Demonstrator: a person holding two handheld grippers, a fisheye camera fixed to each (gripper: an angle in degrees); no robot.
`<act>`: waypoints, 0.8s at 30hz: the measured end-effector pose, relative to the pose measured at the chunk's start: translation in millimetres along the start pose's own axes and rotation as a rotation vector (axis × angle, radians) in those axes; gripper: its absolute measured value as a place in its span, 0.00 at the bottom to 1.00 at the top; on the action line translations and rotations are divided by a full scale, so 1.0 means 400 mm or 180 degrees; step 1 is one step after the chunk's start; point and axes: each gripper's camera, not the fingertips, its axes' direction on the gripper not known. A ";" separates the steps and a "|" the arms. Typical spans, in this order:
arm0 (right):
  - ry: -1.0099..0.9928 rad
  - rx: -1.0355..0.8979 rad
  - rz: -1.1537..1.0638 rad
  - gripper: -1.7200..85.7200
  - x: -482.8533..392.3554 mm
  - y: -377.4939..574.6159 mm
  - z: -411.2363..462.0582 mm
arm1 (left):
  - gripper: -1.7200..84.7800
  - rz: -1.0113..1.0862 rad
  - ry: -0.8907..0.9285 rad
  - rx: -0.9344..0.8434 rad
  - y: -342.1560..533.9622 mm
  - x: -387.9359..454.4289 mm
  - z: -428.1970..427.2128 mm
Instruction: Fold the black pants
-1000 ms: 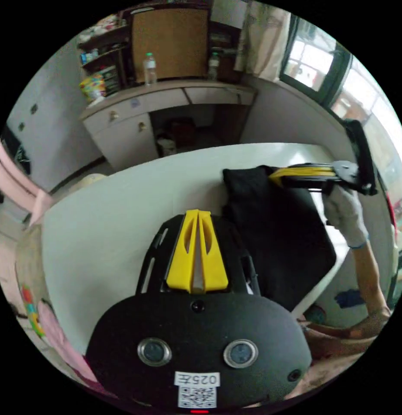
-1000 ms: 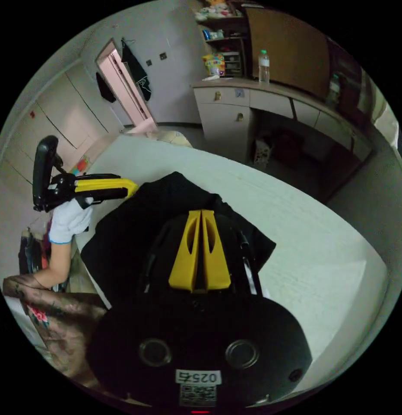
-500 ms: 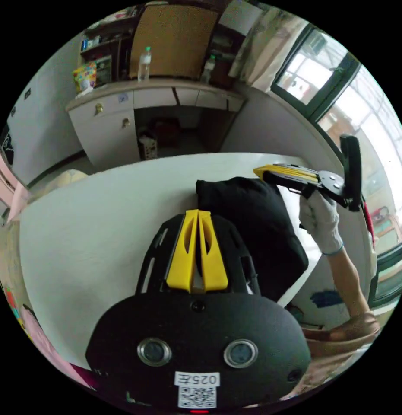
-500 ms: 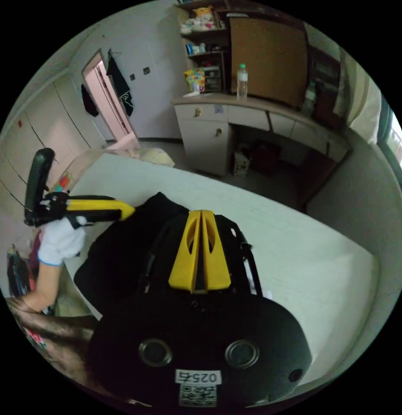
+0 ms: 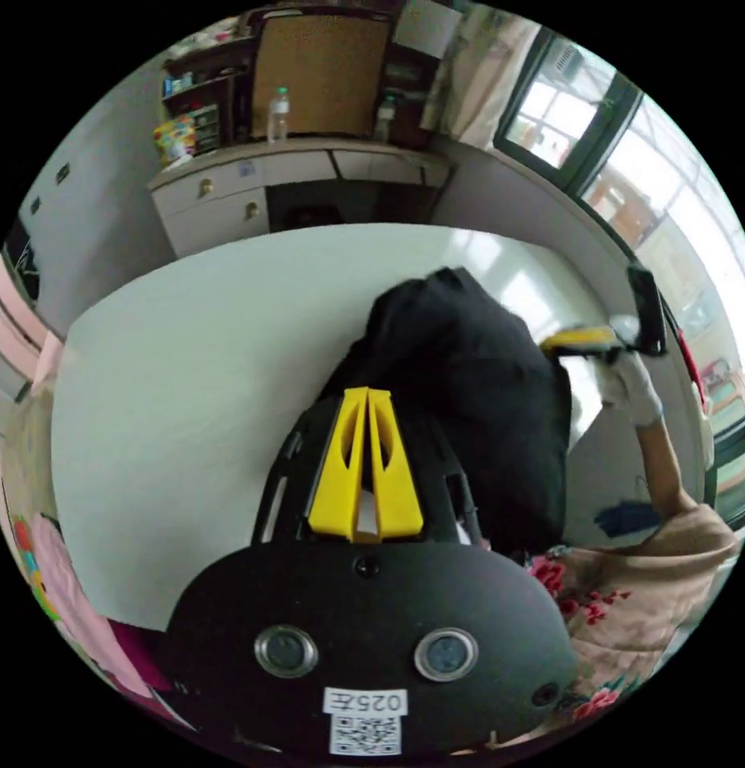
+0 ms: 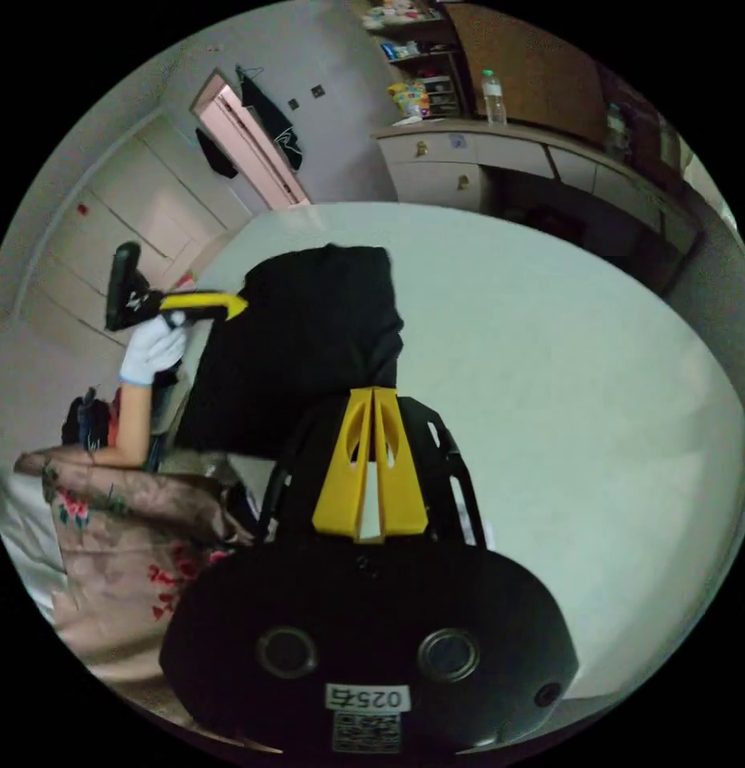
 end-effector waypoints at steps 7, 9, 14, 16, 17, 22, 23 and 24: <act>-0.0976 0.0852 0.0450 0.02 -0.009 0.375 -0.005 | 0.09 -0.0958 0.1164 0.1055 0.345 -0.118 -0.233; -0.1263 0.1224 0.0724 0.03 0.028 0.459 -0.007 | 0.11 -0.1172 0.1189 0.1129 0.436 -0.121 -0.259; -0.1703 0.1812 0.1347 0.16 0.118 0.634 0.037 | 0.13 -0.1478 0.1783 0.0918 0.526 -0.134 -0.241; -0.1836 0.1851 0.1522 0.18 0.155 0.681 0.074 | 0.13 -0.1603 0.2243 0.0880 0.523 -0.152 -0.230; -0.1889 0.1853 0.1546 0.19 0.164 0.690 0.083 | 0.13 -0.1598 0.2291 0.0866 0.520 -0.152 -0.231; -0.2182 0.1896 0.1670 0.23 0.227 0.726 0.143 | 0.15 -0.1460 0.2260 0.0598 0.521 -0.124 -0.292; -0.2277 0.1926 0.1674 0.23 0.236 0.727 0.151 | 0.15 -0.1446 0.2253 0.0585 0.525 -0.119 -0.298; -0.2434 0.1968 0.1693 0.23 0.255 0.727 0.166 | 0.14 -0.1435 0.2355 0.0617 0.533 -0.113 -0.307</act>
